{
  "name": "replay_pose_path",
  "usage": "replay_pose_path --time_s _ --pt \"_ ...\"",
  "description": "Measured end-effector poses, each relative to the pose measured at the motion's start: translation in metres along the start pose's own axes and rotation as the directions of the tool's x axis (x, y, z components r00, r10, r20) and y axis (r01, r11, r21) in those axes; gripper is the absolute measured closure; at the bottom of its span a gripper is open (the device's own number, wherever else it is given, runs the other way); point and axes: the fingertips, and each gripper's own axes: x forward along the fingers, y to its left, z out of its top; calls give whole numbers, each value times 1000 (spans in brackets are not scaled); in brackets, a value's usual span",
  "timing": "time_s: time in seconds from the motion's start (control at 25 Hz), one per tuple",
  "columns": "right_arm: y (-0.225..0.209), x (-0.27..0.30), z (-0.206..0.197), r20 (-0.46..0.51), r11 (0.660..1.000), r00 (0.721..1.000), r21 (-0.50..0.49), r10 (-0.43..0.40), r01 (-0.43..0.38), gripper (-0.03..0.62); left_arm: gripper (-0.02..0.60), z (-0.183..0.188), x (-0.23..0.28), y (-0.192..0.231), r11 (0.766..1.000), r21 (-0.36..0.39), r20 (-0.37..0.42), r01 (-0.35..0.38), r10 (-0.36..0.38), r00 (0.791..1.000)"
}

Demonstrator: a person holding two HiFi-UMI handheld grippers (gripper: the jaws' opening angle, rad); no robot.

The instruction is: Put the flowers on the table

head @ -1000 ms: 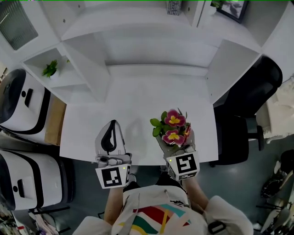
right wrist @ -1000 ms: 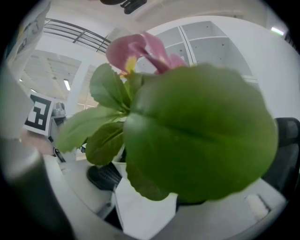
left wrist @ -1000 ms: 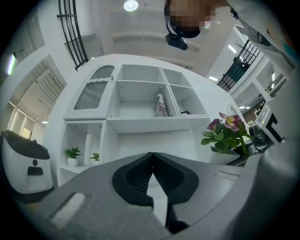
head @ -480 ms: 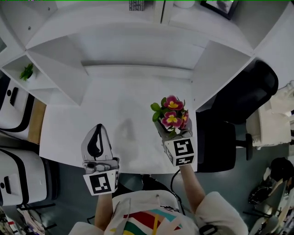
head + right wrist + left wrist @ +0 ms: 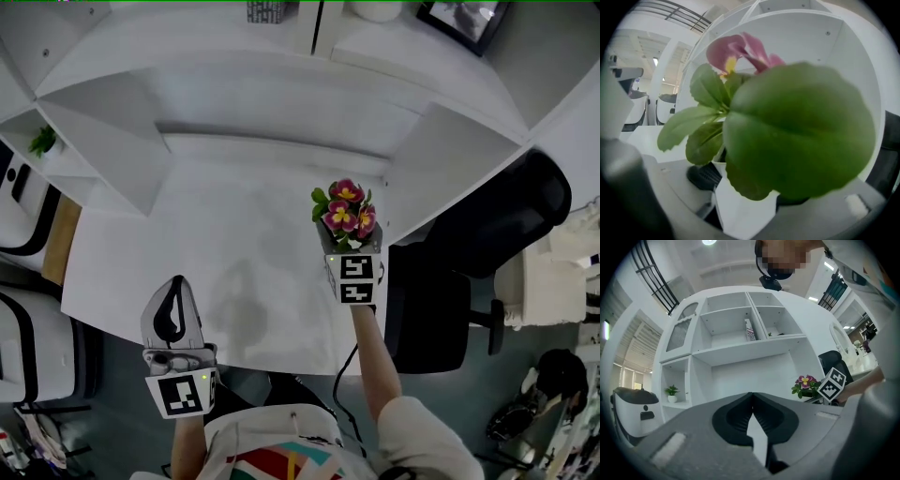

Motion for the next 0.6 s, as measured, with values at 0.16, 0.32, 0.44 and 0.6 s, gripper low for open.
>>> replay_pose_path --time_s 0.16,0.32,0.44,0.6 --pt "-17 27 -25 -55 1000 998 3 -15 16 263 578 -8 -3 4 1000 9 -43 -18 18 999" --pt "-32 54 -51 -111 998 994 50 -23 28 263 578 -13 -7 8 999 -13 -58 -45 44 997" --pt "-45 70 -72 -154 995 987 89 -38 52 263 578 -13 -10 12 997 -34 -58 -66 64 996" --pt "-64 87 -91 -192 990 979 109 -67 89 263 578 -12 -15 17 996 -21 -65 -89 87 994"
